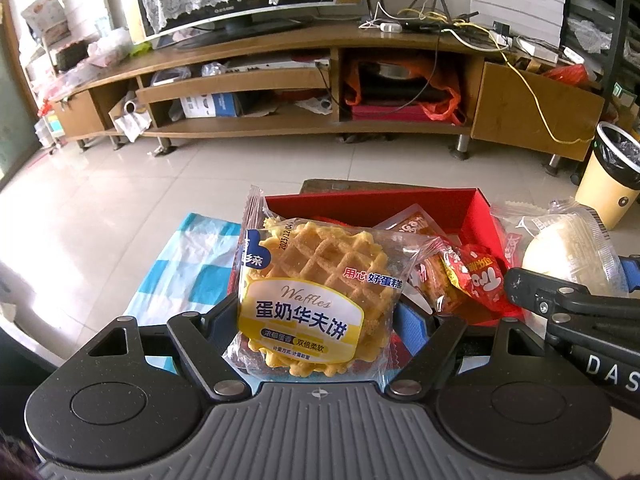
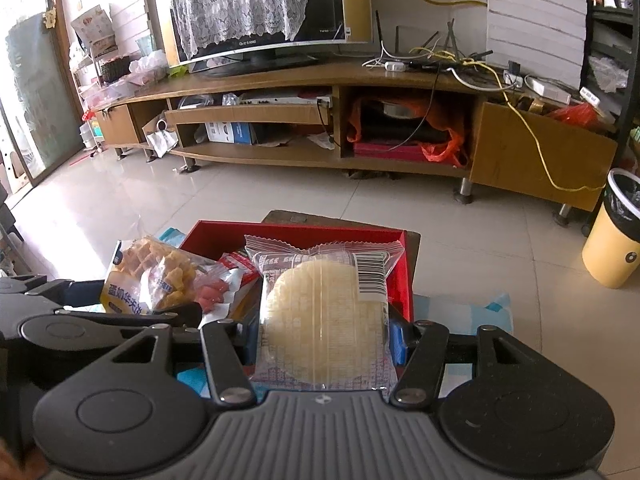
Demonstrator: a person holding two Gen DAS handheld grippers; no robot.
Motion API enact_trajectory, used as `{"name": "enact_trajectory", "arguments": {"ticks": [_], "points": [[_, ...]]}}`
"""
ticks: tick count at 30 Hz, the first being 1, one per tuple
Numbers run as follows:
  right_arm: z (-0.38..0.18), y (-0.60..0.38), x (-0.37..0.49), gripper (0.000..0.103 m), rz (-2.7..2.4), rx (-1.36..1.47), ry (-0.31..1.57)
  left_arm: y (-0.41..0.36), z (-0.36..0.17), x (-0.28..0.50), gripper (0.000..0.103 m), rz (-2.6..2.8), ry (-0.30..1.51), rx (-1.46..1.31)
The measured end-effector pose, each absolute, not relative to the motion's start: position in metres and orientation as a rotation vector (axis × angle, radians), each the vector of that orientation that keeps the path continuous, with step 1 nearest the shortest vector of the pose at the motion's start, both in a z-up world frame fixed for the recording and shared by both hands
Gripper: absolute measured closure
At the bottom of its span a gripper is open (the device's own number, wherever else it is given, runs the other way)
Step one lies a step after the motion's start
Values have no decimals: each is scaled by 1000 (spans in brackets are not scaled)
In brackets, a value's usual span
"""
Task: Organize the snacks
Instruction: 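Bring both held packs over the red box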
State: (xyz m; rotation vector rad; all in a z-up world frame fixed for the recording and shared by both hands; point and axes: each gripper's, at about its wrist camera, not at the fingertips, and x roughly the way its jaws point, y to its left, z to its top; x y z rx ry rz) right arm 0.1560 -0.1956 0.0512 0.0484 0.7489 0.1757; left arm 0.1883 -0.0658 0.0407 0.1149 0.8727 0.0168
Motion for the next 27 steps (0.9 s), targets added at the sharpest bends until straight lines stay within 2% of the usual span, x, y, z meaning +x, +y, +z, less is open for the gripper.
{"name": "enact_trajectory", "arguments": {"ticks": [27], "points": [[32, -194, 223, 49, 178, 23, 862, -73, 16, 247, 21, 46, 951, 131]]}}
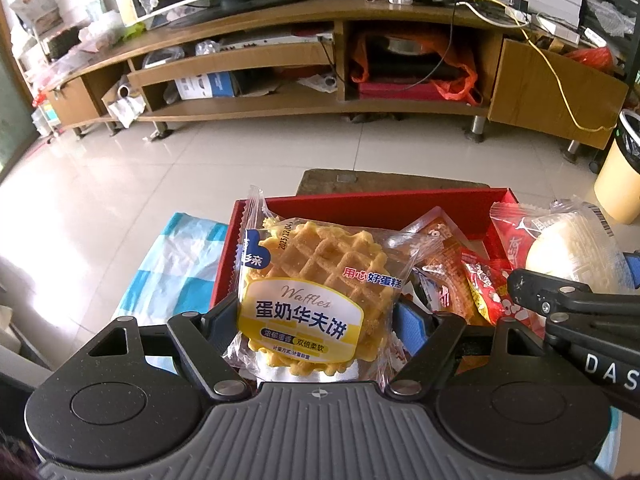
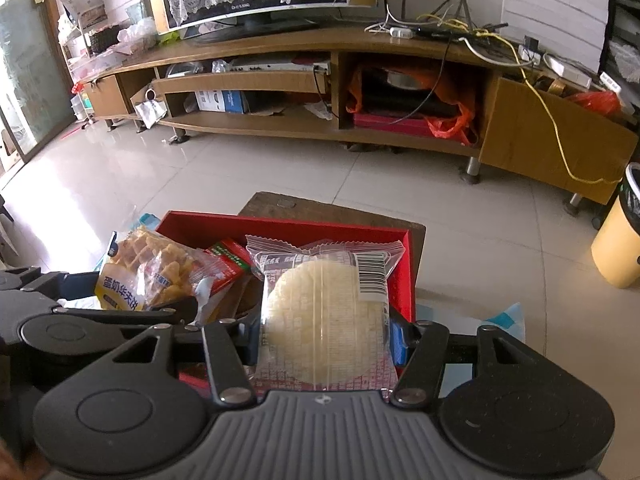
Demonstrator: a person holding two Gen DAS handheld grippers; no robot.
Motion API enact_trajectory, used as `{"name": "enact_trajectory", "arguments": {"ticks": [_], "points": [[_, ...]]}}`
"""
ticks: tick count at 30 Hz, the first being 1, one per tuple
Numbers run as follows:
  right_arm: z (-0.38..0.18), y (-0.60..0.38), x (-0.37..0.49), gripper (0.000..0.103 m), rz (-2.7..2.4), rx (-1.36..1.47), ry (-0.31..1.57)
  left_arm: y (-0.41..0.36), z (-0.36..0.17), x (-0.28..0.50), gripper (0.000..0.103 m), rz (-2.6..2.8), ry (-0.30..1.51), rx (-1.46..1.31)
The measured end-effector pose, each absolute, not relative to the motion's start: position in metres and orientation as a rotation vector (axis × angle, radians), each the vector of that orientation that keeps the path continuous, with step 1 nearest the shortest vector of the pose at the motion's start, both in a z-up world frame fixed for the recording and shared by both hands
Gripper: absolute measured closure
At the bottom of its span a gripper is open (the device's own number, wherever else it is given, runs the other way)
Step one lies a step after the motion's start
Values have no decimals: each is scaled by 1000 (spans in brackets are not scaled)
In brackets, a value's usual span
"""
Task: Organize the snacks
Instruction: 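Bring both held packs over the red box, then lower the waffle and bread packs into the red box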
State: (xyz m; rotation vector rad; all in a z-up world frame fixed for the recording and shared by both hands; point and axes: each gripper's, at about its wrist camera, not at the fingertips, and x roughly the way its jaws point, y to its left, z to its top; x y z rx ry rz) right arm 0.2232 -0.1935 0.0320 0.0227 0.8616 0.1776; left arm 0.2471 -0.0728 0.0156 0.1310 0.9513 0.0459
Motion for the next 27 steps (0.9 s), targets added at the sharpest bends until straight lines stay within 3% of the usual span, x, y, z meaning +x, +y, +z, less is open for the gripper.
{"name": "enact_trajectory", "arguments": {"ticks": [27], "points": [[-3, -199, 255, 49, 189, 64, 952, -76, -14, 271, 21, 74, 1027, 167]]}}
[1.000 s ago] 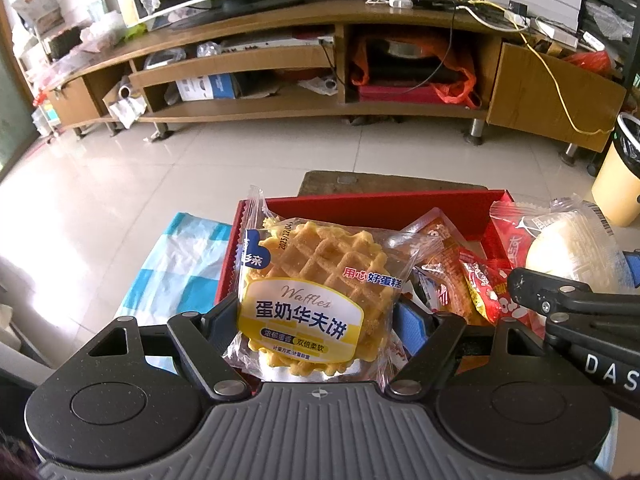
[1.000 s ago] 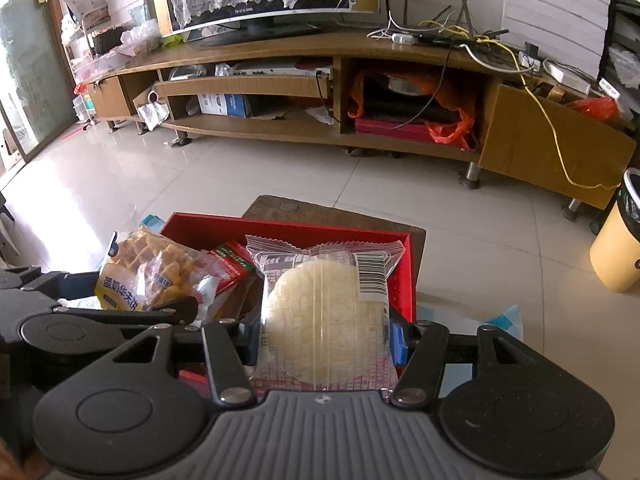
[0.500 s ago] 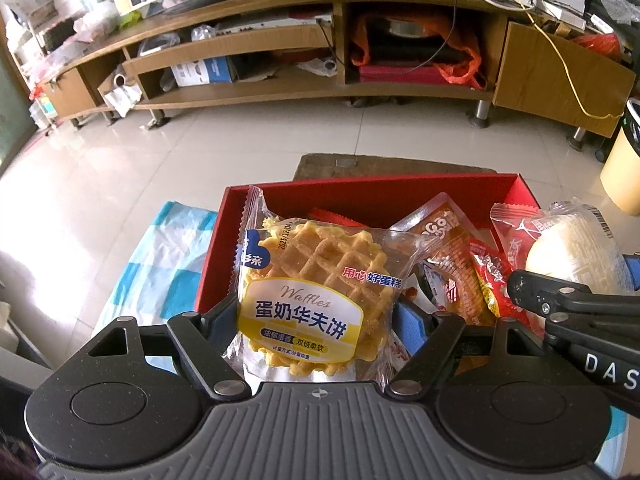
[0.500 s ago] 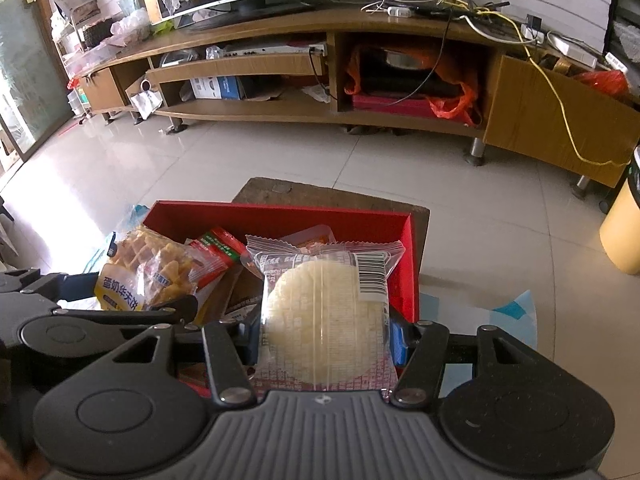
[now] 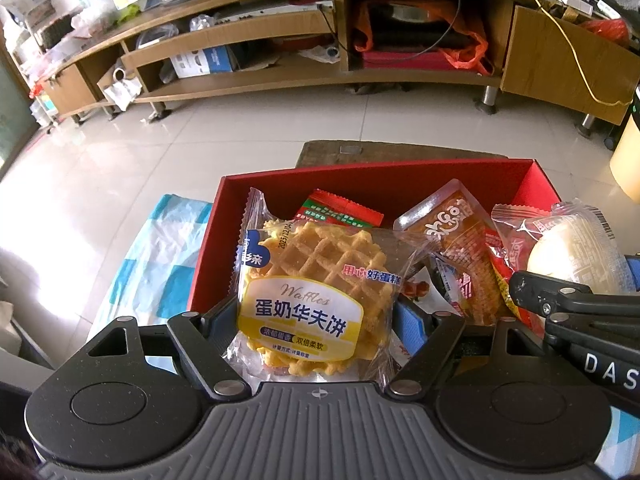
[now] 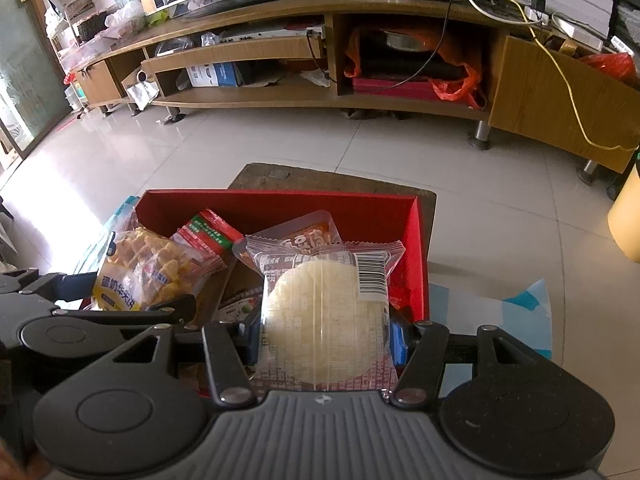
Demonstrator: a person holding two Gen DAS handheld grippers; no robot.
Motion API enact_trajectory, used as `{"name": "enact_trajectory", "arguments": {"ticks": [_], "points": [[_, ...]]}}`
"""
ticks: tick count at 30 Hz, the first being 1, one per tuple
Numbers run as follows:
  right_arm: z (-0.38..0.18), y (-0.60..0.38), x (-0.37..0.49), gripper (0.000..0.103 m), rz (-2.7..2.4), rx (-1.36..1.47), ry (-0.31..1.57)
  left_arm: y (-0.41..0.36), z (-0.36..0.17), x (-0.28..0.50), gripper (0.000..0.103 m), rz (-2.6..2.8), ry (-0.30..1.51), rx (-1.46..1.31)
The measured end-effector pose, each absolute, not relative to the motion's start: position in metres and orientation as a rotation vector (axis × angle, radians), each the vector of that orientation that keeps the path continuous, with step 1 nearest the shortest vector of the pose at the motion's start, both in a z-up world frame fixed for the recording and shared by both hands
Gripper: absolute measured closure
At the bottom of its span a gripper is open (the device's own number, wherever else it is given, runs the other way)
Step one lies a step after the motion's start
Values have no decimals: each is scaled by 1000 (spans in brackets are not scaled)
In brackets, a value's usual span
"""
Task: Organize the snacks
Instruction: 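Lower the waffle and bread packs into the red box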
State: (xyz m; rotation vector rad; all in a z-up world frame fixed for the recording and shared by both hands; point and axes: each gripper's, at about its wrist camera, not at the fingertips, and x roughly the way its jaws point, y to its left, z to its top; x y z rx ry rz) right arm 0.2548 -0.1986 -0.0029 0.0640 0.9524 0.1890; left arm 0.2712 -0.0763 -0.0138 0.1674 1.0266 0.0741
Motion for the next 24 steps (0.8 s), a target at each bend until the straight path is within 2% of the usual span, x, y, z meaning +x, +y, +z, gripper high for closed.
{"name": "enact_trajectory", "arguments": {"ticks": [24], "points": [[-23, -195, 264, 49, 157, 22, 982, -83, -28, 278, 17, 111, 1027, 239]]}}
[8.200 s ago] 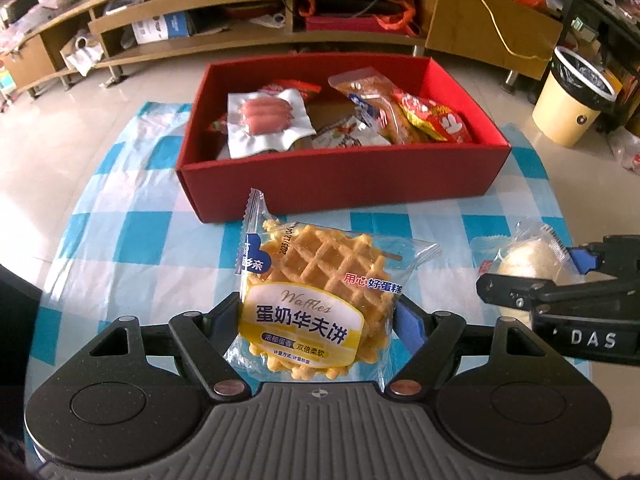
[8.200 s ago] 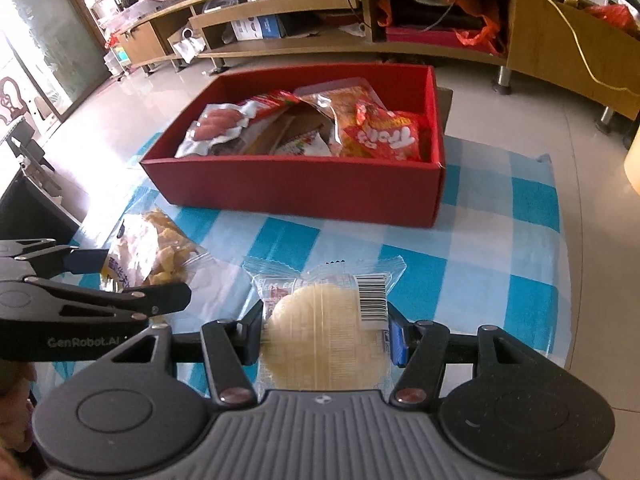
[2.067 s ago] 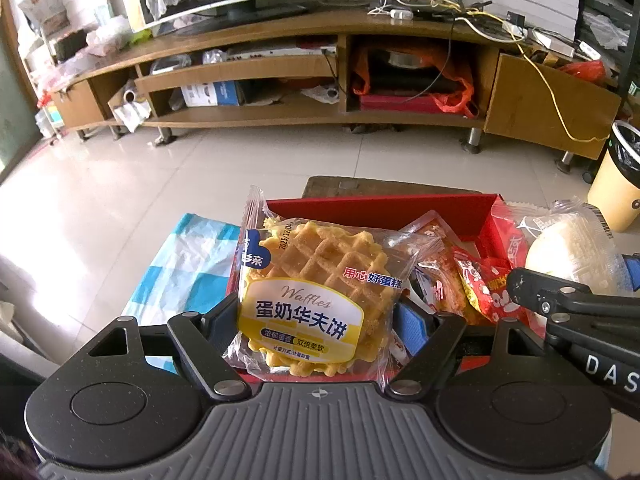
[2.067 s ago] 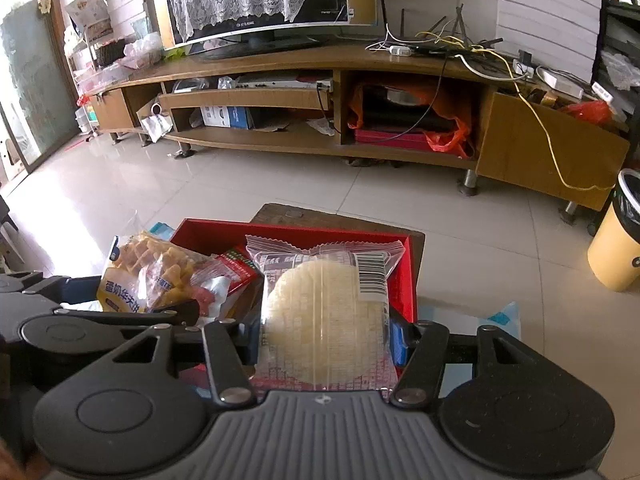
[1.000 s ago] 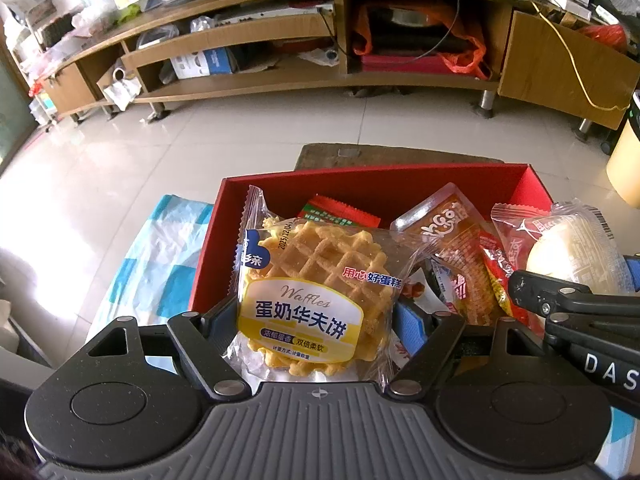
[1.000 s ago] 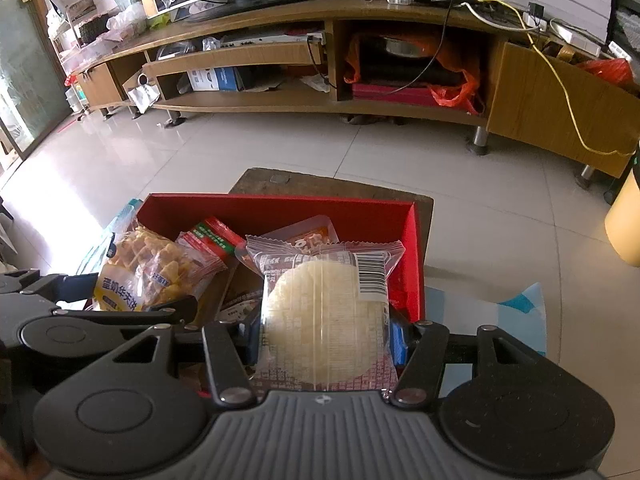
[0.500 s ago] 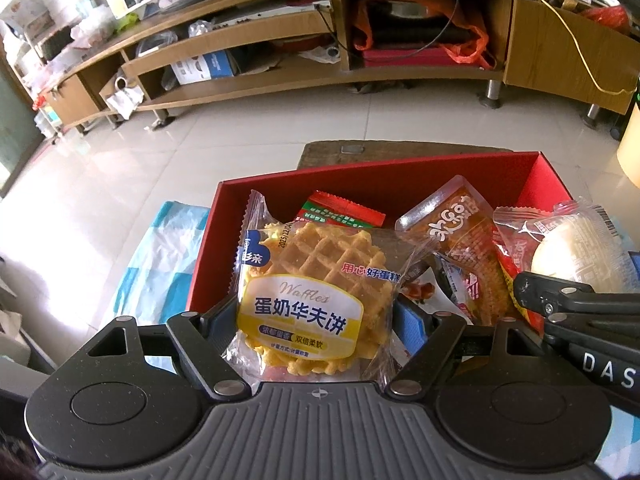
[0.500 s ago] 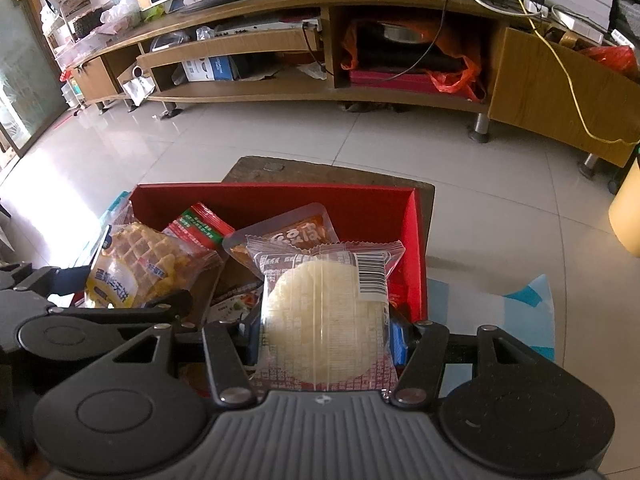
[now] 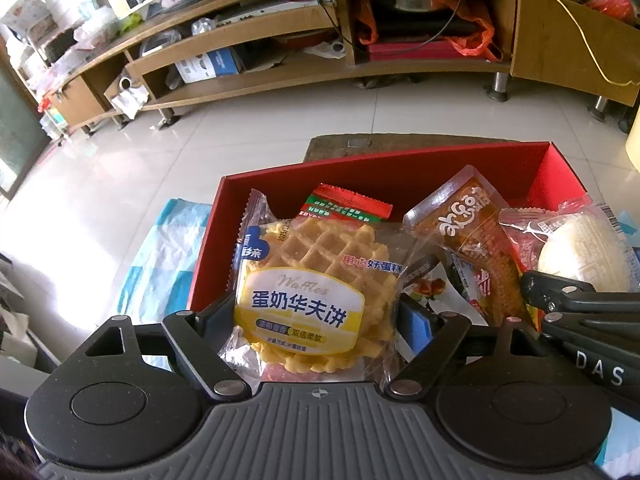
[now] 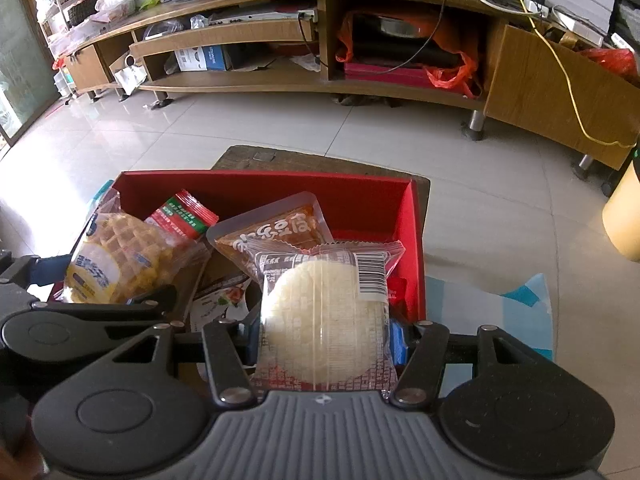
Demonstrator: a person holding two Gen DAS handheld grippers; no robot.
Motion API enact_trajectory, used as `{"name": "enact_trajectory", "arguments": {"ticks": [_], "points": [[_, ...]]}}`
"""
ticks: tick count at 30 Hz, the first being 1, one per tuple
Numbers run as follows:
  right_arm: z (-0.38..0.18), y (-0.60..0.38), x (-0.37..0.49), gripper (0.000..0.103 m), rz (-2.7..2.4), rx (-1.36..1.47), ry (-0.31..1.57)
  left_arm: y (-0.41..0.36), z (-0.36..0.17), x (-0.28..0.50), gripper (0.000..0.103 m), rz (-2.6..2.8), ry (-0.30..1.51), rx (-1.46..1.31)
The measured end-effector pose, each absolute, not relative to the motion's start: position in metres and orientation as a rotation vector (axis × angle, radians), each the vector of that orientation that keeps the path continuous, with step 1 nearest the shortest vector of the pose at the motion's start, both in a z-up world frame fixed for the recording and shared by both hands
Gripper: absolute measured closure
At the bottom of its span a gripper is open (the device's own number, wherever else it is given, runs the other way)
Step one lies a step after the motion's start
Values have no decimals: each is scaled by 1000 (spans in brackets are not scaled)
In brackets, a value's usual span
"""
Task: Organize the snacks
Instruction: 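Lower the waffle and bread packs into the red box, then open both tools to release the packs into the red box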
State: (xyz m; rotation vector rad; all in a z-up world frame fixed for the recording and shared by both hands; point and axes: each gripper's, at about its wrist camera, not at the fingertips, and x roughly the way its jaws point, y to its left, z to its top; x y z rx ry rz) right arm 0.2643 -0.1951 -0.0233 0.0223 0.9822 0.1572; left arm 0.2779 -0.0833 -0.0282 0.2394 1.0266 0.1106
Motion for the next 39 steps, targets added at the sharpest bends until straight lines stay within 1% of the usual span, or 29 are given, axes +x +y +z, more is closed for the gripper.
{"name": "enact_trajectory", "arguments": {"ticks": [9, 14, 22, 25, 32, 39], "points": [[-29, -191, 266, 49, 152, 1, 979, -83, -34, 282, 17, 128, 1025, 260], [-28, -192, 268, 47, 142, 0, 983, -79, -32, 285, 13, 124, 1040, 228], [-19, -194, 265, 36, 132, 3, 959, -71, -24, 280, 12, 120, 1062, 172], [-17, -195, 265, 33, 127, 9, 954, -70, -20, 277, 11, 117, 1057, 167], [-9, -196, 263, 32, 123, 24, 932, -65, -5, 270, 10, 110, 1032, 148], [-6, -196, 258, 28, 114, 9, 925, -59, 5, 263, 8, 109, 1012, 130]]}}
